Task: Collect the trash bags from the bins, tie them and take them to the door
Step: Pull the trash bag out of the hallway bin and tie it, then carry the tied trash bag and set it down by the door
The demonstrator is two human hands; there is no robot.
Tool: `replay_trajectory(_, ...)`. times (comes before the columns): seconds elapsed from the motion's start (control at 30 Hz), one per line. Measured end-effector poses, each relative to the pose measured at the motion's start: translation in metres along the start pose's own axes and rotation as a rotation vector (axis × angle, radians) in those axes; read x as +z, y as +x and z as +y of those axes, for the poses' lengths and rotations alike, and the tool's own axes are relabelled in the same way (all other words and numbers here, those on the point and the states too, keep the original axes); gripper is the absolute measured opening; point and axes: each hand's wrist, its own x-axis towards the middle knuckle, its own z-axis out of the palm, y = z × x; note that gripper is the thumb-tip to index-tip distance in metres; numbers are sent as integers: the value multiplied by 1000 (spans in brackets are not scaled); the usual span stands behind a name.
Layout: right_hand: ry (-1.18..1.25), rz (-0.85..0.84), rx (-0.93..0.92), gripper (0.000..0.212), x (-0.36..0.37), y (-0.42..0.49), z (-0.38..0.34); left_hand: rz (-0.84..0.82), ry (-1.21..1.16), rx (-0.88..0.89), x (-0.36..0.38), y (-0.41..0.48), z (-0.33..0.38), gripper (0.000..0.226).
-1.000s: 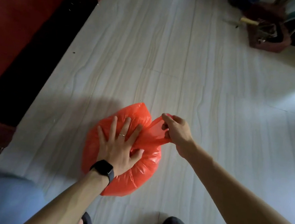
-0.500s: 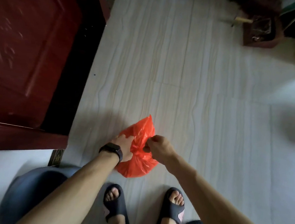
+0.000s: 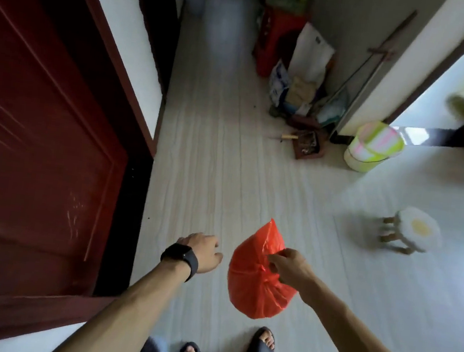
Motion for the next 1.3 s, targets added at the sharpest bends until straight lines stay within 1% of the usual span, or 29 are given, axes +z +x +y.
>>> replay_trajectory(0.07,75,16,-30,19,-46,-31,-20,40,10,47,-40,-12,23,49)
replay_trajectory(0.1,85,17,-53,21,-56,-35,-22,57,3,60,-47,-17,24,48)
replay_trajectory(0.13,184,121,-44,23,-106,-71,-23,95,78,153,-83,-29,67,46)
replay_trajectory(0.2,294,157,-82,25,-137,-94,-28,137,95,203,-106,-37,90,43)
replay_trajectory(0.27,414,252,-108,24,-178,-119,-29,199,143,310,-132,-40,131,41)
replay_trajectory(0.37,559,372,-180,22,-225,-136,-27,281,192,434,-159,-33,191,44)
replay_trajectory(0.43,660,450,-211,20,-249,-135,-25,333,238,494,-170,-25,225,46)
replay_trajectory(0.47,693,484,-211,19,-269,-129,-17,348,267,526,-172,-14,254,47)
replay_trajectory(0.53,699,501,-220,17,-285,-122,-15,341,277,534,-176,-4,274,47)
replay_trajectory(0.6,702,519,-198,18,-310,-111,-2,309,297,554,-177,13,308,50)
replay_trajectory(0.77,755,545,-124,17,-374,-81,36,290,347,571,-183,52,383,54)
replay_trajectory(0.9,831,656,-46,18,-427,-56,64,244,418,621,-190,102,452,52)
replay_trajectory(1.1,930,827,79,18,-500,-26,100,179,514,869,-190,185,588,52)
replay_trajectory(1.2,1002,935,130,19,-539,-24,121,138,539,991,-189,204,658,50)
replay_trajectory(1.3,1080,1025,172,19,-573,-30,146,104,626,1124,-184,205,726,50)
